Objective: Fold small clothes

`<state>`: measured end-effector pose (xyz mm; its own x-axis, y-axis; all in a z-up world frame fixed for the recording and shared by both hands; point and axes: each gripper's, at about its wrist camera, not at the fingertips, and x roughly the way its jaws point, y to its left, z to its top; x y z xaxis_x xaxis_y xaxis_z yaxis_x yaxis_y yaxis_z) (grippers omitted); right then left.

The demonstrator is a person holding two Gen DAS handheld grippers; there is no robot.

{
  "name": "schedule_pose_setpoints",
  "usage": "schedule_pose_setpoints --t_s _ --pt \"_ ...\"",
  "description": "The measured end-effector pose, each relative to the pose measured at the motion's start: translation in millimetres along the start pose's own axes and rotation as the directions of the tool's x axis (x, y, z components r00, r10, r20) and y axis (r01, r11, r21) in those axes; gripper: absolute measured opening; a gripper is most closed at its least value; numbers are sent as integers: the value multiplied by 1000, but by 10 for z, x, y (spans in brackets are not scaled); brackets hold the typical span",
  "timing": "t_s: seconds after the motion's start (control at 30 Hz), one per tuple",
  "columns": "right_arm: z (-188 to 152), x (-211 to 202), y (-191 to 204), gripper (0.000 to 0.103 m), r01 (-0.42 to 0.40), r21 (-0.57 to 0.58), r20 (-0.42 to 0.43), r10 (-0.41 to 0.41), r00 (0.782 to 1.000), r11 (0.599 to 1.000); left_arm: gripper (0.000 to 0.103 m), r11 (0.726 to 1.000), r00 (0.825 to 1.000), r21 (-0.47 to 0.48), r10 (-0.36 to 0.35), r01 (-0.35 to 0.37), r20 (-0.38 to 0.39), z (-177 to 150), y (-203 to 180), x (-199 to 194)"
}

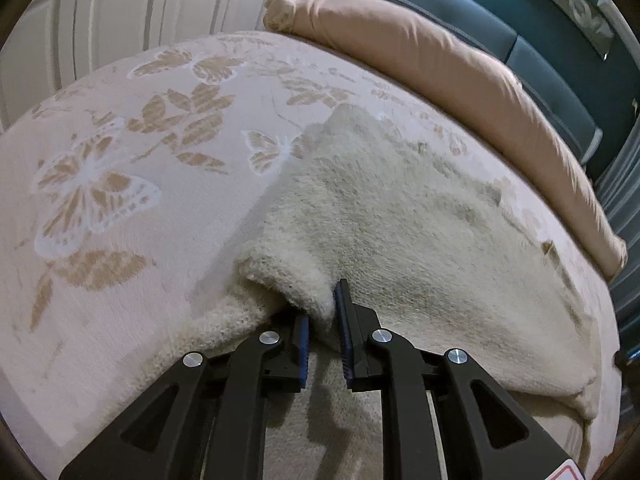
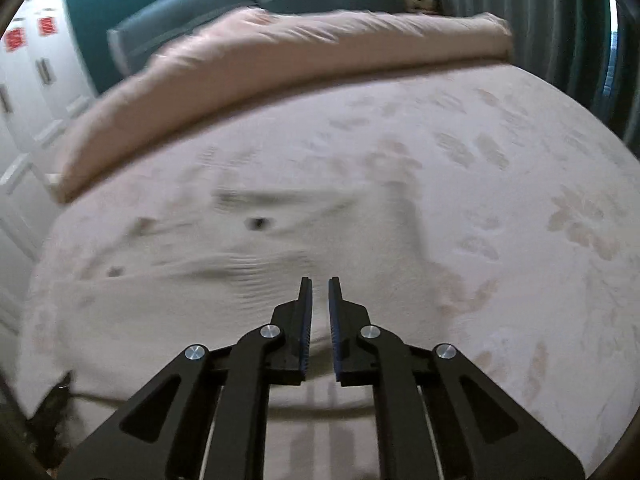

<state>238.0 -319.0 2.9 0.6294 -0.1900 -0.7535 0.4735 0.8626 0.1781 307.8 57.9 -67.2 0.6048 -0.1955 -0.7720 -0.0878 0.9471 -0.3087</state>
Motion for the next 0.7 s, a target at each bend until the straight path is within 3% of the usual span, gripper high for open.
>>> schedule_pose_setpoints --t_s 0.13,0.23,0.37,0.4,0.5,0.57,0.63,0.7 --pt "-167 71 616 9 -51 -239 -10 50 999 970 25 992 997 114 53 -46 -58 91 -140 -19" --pt "-294 246 610 9 -20 -288 -25 13 1000 958 37 979 995 202 55 -38 -79 131 -170 -16" --pt "-291 423 -72 9 80 -158 -56 -89 994 984 40 960 997 281 29 -7 -75 116 -105 -12" --pt "-280 404 -298 19 75 -94 -65 -82 995 993 40 959 997 284 22 -2 -70 102 -91 -14" --pt "-213 368 -652 22 -9 40 -110 14 994 999 41 958 999 285 32 -19 -41 43 -106 -3" --pt "-173 305 -652 26 -50 58 -104 56 993 997 46 961 999 276 41 -34 -20 9 -138 3" --pt "-156 306 -611 41 -84 75 -115 92 989 994 49 958 998 281 54 -50 -7 -22 -177 11" --pt "-182 385 -581 41 -128 117 -143 144 979 985 51 949 997 307 78 -75 1 -42 -228 31"
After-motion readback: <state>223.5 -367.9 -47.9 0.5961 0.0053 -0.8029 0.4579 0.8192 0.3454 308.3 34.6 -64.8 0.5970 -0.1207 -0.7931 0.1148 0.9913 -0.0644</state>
